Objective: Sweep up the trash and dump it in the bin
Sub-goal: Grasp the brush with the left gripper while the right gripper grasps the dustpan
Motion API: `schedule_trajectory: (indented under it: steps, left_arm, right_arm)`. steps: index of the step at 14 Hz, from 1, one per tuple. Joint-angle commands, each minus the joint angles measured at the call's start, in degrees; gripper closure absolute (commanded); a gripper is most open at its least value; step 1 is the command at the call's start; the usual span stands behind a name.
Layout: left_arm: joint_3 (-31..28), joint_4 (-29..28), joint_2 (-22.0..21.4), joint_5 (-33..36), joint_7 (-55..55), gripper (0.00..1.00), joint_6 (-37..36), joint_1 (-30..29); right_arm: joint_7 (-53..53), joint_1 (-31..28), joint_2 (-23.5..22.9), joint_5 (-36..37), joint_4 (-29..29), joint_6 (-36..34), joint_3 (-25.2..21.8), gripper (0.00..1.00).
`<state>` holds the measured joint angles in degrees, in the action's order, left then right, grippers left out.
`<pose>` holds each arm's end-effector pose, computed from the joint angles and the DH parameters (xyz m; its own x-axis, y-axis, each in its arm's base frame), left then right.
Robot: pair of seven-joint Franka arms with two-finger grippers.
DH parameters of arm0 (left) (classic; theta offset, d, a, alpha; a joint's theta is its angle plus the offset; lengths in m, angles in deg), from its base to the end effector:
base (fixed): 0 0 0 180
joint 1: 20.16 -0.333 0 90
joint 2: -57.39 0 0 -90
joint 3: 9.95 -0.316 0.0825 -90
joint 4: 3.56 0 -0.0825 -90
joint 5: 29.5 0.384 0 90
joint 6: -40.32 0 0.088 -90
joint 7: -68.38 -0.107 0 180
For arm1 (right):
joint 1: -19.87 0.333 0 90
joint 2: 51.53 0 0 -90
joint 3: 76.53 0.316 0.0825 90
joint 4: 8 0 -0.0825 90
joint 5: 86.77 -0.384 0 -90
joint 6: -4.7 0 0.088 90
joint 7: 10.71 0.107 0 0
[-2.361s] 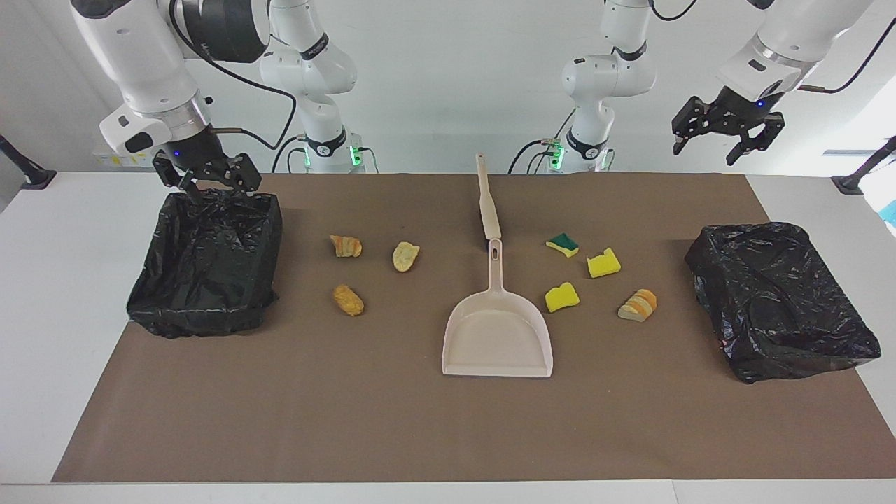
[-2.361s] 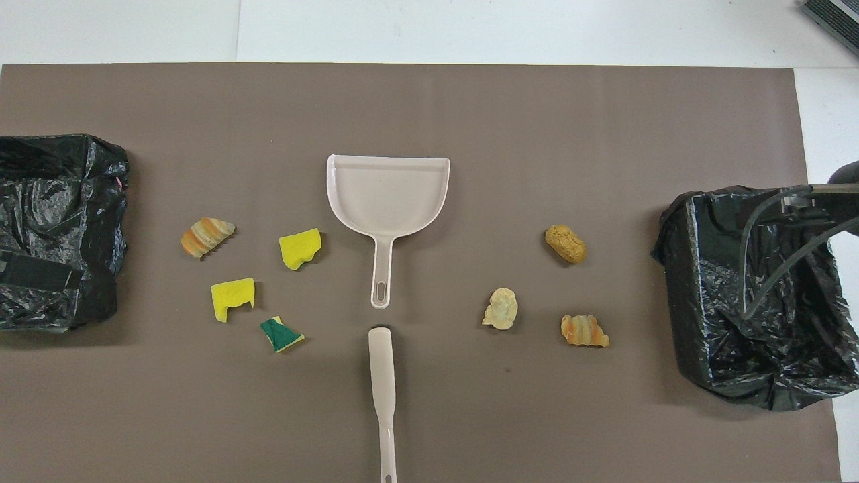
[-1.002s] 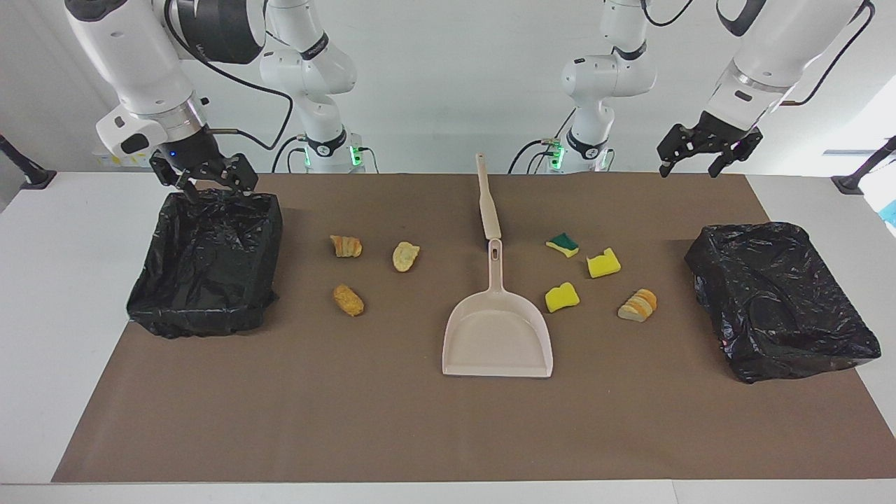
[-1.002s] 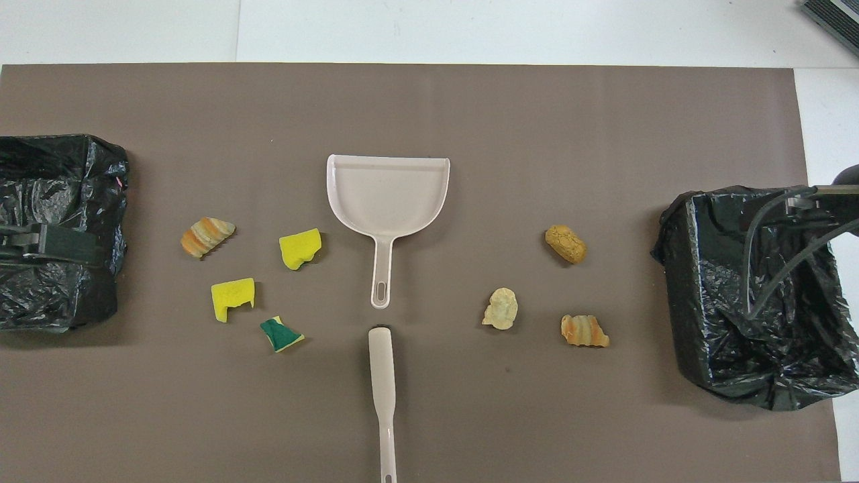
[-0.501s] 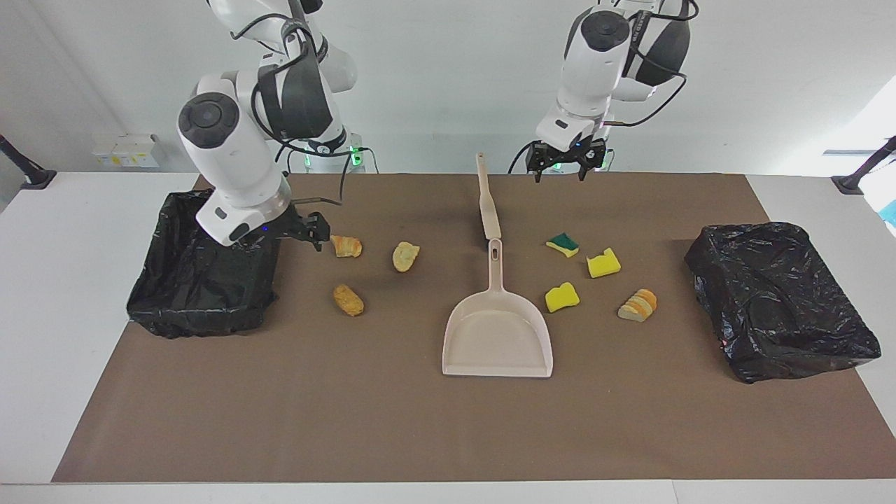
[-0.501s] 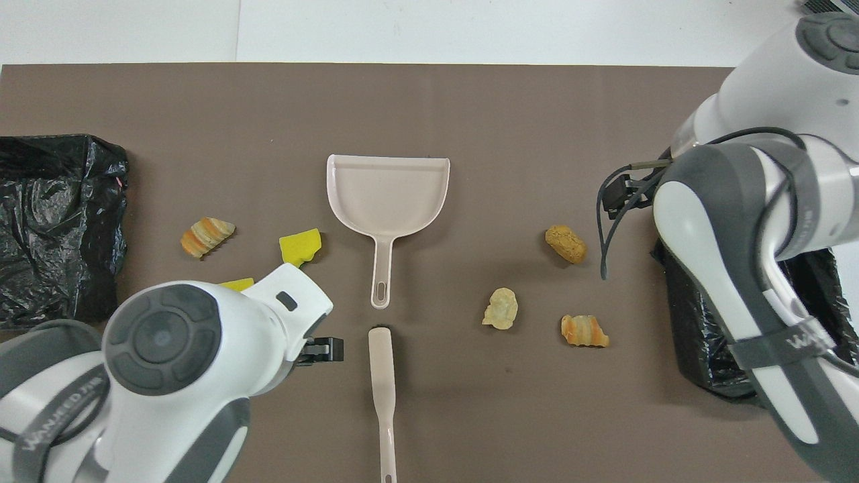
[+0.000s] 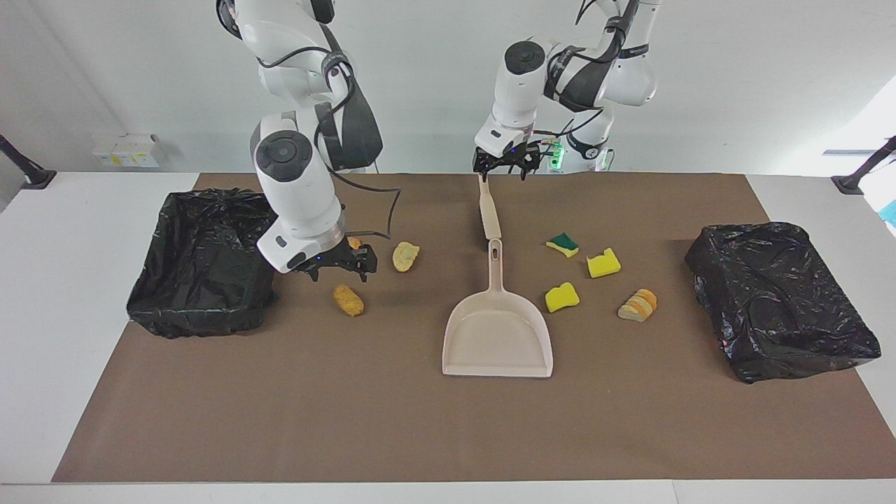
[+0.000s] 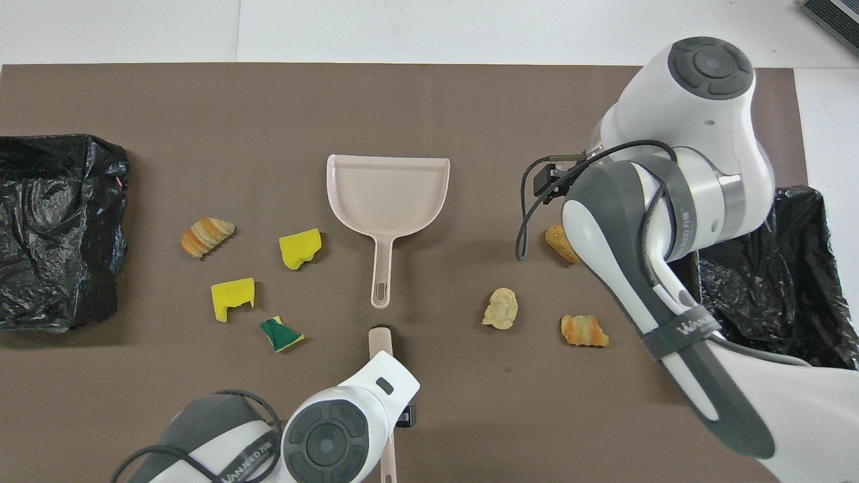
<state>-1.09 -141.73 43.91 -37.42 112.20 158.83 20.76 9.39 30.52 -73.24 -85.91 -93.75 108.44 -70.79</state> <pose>0.2821 -0.3451 0.3919 0.9907 -0.0235 -0.1342 -0.0266 -0.9994 -0.0214 0.6411 0.1779 0.4481 0.9955 -0.0664 -0.0670 -0.0666 -0.9978 0.0004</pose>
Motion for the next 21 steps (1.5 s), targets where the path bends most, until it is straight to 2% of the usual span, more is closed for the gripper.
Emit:
schedule_trajectory:
  steps: [1,3,7,8,9,11,13,15,17,21]
  left_arm:
    - [-1.1,-6.7,-1.6,-4.5,1.4,0.0,6.1,4.8]
    - [-1.1,-8.9,-0.6,-5.8,3.5,0.0,10.5,7.9]
    - [-1.2,-8.5,0.2,-5.8,1.5,0.0,10.7,8.2]
    - [-1.2,-8.3,0.6,-5.8,0.9,0.1,10.8,8.2]
    - [-1.2,-8.3,0.6,-5.7,0.0,0.29,10.8,8.3]
    - [-1.2,-8.2,0.6,-5.7,-1.0,0.55,10.9,8.4]
    - [-1.2,-7.8,0.7,-5.7,-1.8,1.0,10.4,8.4]
    - [-1.4,-5.5,2.1,-5.7,-2.9,1.0,8.5,7.6]
    - [-1.7,-2.8,1.8,-5.5,-6.6,1.0,3.0,5.0]
    - [-2.0,2.3,-1.5,-4.7,-13.2,1.0,-14.6,-4.1]
  right_arm:
    - [4.7,2.1,-1.6,-0.9,0.2,3.0,0.1,0.0]
    - [5.0,3.1,-1.6,-0.9,-1.5,4.2,0.1,0.0]
    - [5.0,3.2,-1.2,-0.9,-2.3,4.0,0.1,0.0]
    - [5.1,3.2,-1.2,-0.9,-2.3,4.0,0.1,0.0]
    - [5.0,3.2,-1.2,-0.9,-2.3,4.0,0.1,0.0]
    - [5.1,3.4,-1.2,-0.9,-2.3,4.0,0.1,0.0]
    - [5.1,3.7,-1.2,-0.9,-2.2,4.0,0.1,0.0]
    - [5.1,3.6,-1.2,-0.9,-2.2,4.1,0.1,0.0]
    - [5.1,3.7,-1.2,-0.9,-2.3,4.2,0.1,0.0]
    - [7.0,4.2,-1.1,-0.9,-2.5,5.9,0.4,0.0]
